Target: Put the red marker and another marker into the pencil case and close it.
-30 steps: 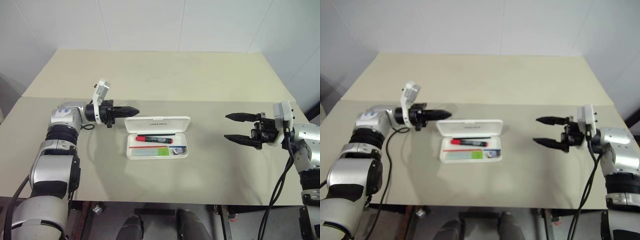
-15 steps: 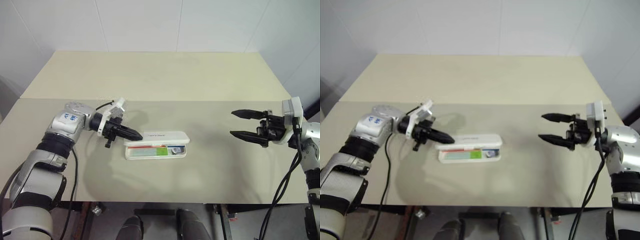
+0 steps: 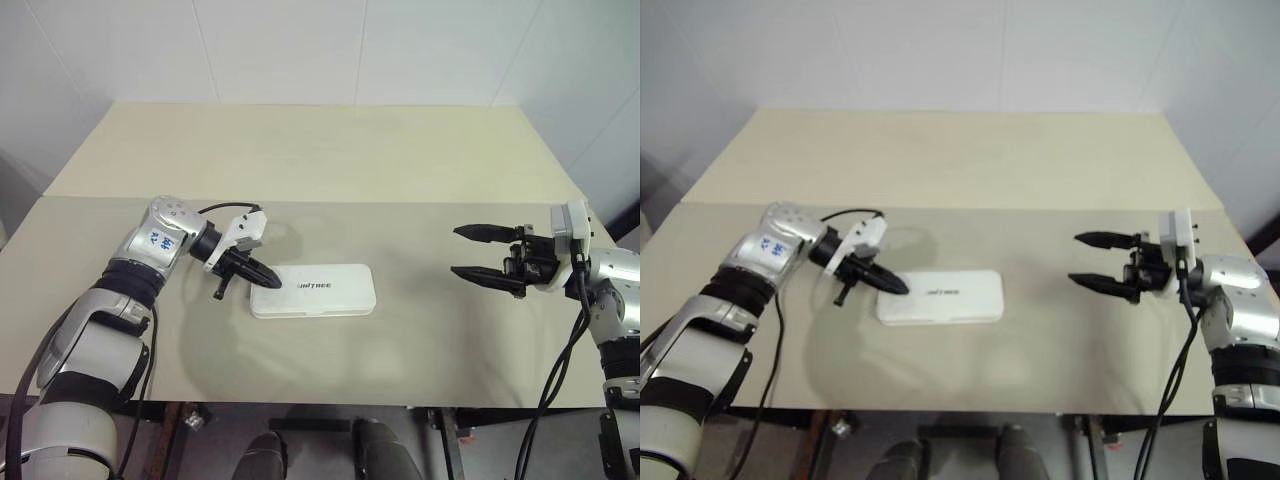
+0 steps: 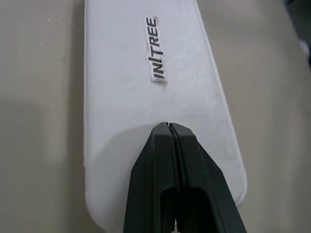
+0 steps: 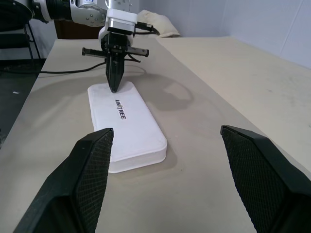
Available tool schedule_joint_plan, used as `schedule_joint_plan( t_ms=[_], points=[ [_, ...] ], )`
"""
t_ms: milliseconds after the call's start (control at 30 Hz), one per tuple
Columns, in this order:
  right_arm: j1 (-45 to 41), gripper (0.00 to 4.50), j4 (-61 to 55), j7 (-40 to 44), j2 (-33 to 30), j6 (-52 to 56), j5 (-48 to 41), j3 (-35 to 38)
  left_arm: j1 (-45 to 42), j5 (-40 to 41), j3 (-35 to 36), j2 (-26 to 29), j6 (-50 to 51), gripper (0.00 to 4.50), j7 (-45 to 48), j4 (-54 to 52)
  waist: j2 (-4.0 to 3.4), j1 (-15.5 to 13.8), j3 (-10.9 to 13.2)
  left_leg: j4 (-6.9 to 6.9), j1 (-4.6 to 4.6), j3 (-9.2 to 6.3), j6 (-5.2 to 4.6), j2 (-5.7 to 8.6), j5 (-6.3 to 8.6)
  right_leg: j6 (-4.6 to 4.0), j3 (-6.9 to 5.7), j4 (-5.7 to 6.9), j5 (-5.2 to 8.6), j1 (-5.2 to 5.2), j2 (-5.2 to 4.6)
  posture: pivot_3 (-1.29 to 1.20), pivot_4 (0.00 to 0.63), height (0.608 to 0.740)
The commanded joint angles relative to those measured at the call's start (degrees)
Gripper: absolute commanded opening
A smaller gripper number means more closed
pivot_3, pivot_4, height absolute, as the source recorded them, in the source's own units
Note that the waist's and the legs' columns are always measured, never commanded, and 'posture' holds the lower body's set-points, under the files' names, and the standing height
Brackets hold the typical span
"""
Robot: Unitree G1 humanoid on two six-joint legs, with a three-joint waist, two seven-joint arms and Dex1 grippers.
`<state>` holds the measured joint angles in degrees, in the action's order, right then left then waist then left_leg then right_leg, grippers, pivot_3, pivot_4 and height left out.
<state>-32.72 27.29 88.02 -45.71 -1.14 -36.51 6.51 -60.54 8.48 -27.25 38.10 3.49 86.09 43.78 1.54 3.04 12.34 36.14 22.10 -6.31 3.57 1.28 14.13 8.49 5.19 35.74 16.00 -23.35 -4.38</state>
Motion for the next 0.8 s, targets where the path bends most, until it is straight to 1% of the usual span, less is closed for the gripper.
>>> schedule_joint_plan(
  t_ms=[33,133,233,267,333,400,433,500,567,600,633,700,733,767,800],
  points=[
    [-0.6,4.5,-1.14,4.46,0.18,0.06,-0.26,1.44,0.04,-7.89,-3.17,-0.59,-5.51,0.02,3.37,4.74,-0.02,0.01,-0.02,0.01,-0.03,0.0,-0.01,0.0,-0.01,0.0,0.0,0.0,0.0,0.03,0.0,0.0,0.15,0.74],
    [-1.05,4.5,-0.97,4.41,0.51,-0.02,0.06,1.4,-1.09,-8.88,-1.63,-1.99,-6.4,0.02,1.02,6.61,-0.05,0.02,-0.04,0.03,-0.09,0.01,-0.05,0.0,-0.05,0.0,0.01,-0.05,0.0,0.14,0.0,0.0,0.15,0.74],
    [-1.42,4.5,-0.72,4.32,0.79,-0.14,0.47,1.45,-2.17,-6.2,2.36,-3.32,-0.95,0.02,1.56,7.63,-0.04,0.2,-0.03,0.0,-0.51,0.02,-0.07,0.01,-0.07,-0.01,0.01,-0.16,0.01,0.64,0.0,0.0,0.15,0.74],
    [-1.54,4.5,-0.51,4.33,0.89,-0.28,0.65,1.46,-2.5,-4.96,4.46,-3.72,0.36,0.02,0.53,7.75,-0.03,0.21,-0.03,-0.01,-0.64,0.02,-0.07,0.01,-0.07,0.0,0.01,-0.19,0.02,0.78,0.0,0.0,0.15,0.74],
    [-1.75,4.5,-0.28,4.28,1.12,-0.35,0.91,1.45,-2.63,-2.77,9.77,-4.3,1.67,0.02,-5.15,7.39,0.0,0.23,0.0,-0.01,-0.65,0.02,-0.07,0.01,-0.07,0.01,0.01,-0.22,0.02,0.82,0.0,0.0,0.15,0.74],
    [-2.02,4.5,-0.1,4.2,1.44,-0.31,1.13,1.35,-1.21,0.01,15.35,-3.94,2.6,0.02,-9.68,4.39,0.05,0.34,0.02,-0.03,-0.63,0.0,-0.07,-0.01,-0.07,0.02,0.01,-0.22,0.02,0.78,0.0,0.0,0.15,0.74],
    [-2.18,4.5,0.1,4.25,1.52,-0.32,1.24,1.35,-0.51,0.46,16.86,-3.87,2.64,0.02,-10.76,3.09,0.06,0.36,0.03,-0.09,-0.58,0.0,-0.07,-0.03,-0.06,0.02,0.01,-0.22,0.02,0.7,0.0,0.0,0.15,0.74],
    [-2.93,4.5,0.84,4.37,1.76,-0.35,1.63,1.13,3.23,1.81,19.21,-2.61,3.49,0.02,-10.36,-2.3,0.04,0.46,0.02,-0.17,-0.55,-0.02,-0.04,-0.04,-0.03,0.02,0.01,-0.14,0.02,0.59,0.0,0.0,0.15,0.74],
    [-4.09,4.5,2.0,4.46,1.95,-0.55,2.07,0.58,7.33,7.69,24.76,-2.73,4.17,0.02,-9.19,-9.02,0.02,0.49,0.02,-0.2,-0.56,-0.02,-0.01,-0.06,0.07,0.02,0.01,-0.07,0.08,0.55,-0.01,0.0,0.15,0.74],
    [-4.82,4.5,2.63,4.47,2.03,-0.65,2.21,0.12,9.77,12.23,27.83,-2.95,4.48,0.4,-6.7,-13.5,0.02,0.44,0.02,-0.23,-0.56,-0.01,-0.01,-0.07,0.12,0.02,0.01,-0.08,0.14,0.52,-0.01,0.0,0.15,0.74],
    [-5.4,4.5,3.18,4.48,2.08,-0.76,2.3,-0.25,11.44,15.26,29.8,-3.13,4.92,0.6,-5.0,-16.68,0.02,0.34,0.02,-0.22,-0.53,-0.01,0.0,-0.09,0.16,0.0,0.01,-0.06,0.18,0.47,-0.02,0.0,0.15,0.74],
    [-7.07,4.5,4.6,4.48,2.35,-1.24,2.61,-1.29,15.57,17.64,30.91,-2.09,4.97,1.22,-2.25,-22.46,0.02,0.12,0.02,-0.18,-0.33,-0.01,0.01,-0.12,0.23,-0.04,-0.03,-0.04,0.22,0.25,-0.02,0.0,0.15,0.74],
    [-8.11,4.5,5.66,4.48,2.47,-1.63,2.74,-1.89,17.03,18.59,31.4,-1.75,5.62,1.5,-1.82,-24.62,0.02,0.07,0.02,-0.13,-0.09,-0.01,0.02,-0.12,0.23,-0.04,-0.03,0.0,0.22,-0.01,-0.03,0.0,0.15,0.74],
    [-9.18,4.5,6.66,4.48,2.65,-1.93,2.82,-2.5,18.48,19.51,31.97,-1.21,6.58,1.88,-1.62,-26.66,0.02,0.04,0.02,-0.08,0.14,-0.02,0.02,-0.09,0.22,-0.04,-0.02,0.08,0.22,-0.26,-0.05,0.0,0.15,0.74],
    [-10.09,4.5,7.4,4.48,2.88,-2.15,2.92,-3.1,19.97,20.54,32.76,-0.58,7.4,2.14,-1.52,-28.57,0.02,0.04,0.02,-0.08,0.13,-0.01,0.02,-0.1,0.22,-0.04,-0.02,0.09,0.22,-0.26,-0.05,0.0,0.15,0.74]
  ],
)
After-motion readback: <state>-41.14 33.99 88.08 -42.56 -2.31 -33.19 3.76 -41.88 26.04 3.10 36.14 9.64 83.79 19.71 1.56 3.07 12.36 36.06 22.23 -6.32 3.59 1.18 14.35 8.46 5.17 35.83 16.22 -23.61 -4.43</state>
